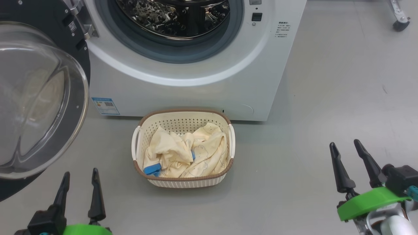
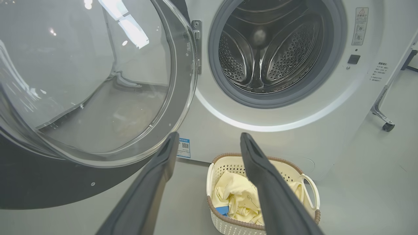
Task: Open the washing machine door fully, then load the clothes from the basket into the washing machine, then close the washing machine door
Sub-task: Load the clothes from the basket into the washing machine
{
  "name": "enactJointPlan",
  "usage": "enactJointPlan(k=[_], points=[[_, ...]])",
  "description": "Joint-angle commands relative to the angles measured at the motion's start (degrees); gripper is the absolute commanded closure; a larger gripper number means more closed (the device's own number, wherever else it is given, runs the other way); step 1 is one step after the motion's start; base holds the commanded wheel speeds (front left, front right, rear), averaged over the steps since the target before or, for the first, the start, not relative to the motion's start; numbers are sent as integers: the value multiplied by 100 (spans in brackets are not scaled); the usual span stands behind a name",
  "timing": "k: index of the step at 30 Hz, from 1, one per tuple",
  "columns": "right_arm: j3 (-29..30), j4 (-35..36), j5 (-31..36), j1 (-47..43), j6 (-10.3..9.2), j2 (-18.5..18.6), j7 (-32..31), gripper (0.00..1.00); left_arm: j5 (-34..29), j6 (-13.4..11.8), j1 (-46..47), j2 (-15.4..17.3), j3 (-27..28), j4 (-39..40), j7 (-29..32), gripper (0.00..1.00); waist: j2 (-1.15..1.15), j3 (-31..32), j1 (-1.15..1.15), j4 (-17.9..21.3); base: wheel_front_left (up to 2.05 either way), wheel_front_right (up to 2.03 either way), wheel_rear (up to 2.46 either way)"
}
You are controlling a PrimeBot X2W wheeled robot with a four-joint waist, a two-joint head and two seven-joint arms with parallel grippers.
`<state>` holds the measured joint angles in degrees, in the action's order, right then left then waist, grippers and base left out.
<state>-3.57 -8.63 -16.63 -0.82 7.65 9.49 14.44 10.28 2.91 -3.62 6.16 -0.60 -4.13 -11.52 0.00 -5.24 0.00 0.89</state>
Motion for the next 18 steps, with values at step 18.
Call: enactJointPlan(k=[18], points=[[-81,184,11,305,-16,96,56,0,174,-144,413,130,217,175,-176,0,0,-205,0,-101,154,-149,-5]])
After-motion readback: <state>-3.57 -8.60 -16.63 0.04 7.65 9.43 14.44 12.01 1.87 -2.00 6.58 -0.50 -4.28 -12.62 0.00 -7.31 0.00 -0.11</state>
